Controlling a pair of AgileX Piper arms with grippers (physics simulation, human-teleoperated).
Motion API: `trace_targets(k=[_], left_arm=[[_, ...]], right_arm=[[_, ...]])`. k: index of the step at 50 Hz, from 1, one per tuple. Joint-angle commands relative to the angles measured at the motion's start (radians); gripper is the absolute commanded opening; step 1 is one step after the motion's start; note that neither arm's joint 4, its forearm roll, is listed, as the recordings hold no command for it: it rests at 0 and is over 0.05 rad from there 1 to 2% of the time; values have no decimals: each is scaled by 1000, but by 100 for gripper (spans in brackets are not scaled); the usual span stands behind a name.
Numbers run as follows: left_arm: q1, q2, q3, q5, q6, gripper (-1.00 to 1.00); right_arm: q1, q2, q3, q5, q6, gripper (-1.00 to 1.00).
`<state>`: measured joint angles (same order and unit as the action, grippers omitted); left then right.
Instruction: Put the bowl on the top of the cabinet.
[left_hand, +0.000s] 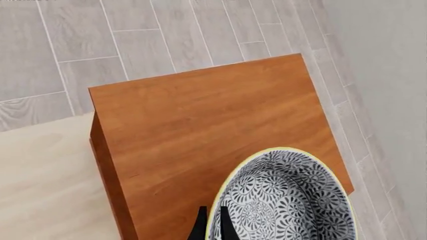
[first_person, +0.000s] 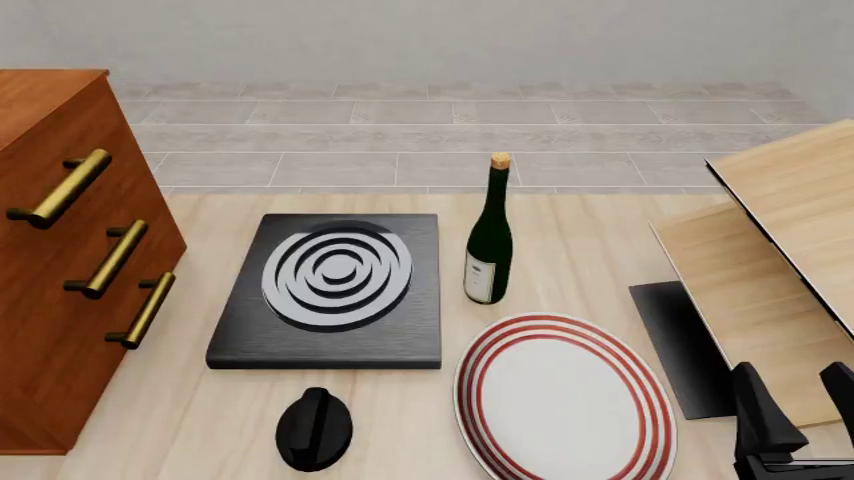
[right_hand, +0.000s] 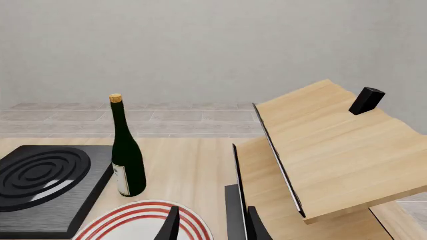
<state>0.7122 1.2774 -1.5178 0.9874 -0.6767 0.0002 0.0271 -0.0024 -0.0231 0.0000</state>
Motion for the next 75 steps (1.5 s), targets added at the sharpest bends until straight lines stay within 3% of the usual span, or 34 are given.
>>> trace_targets(k=[1, 16, 19, 21, 22, 24, 27, 28, 47, 75], left_arm=[[-6, 1, 22, -16, 1, -100], [-12, -1, 43, -35, -1, -100], [-28, -7, 49, -43, -7, -100], [-45, -22, 79, -63, -50, -100], [-48, -16, 58, -55, -25, -100], [-47, -28, 80, -65, -54, -100], [-43, -32, 65, -62, -40, -100], [-52, -36, 72, -66, -51, 100], [-40, -53, 77, -74, -58, 100], [-32, -184, 47, -29, -102, 100]], right_arm=[[0, 0, 0, 0, 0, 100], [0, 0, 0, 0, 0, 100], [0, 0, 0, 0, 0, 100], [0, 0, 0, 0, 0, 100], [0, 0, 0, 0, 0, 100], [0, 0, 0, 0, 0, 100], [0, 0, 0, 0, 0, 100], [0, 0, 0, 0, 0, 100], [0, 0, 0, 0, 0, 100], [0, 0, 0, 0, 0, 100]])
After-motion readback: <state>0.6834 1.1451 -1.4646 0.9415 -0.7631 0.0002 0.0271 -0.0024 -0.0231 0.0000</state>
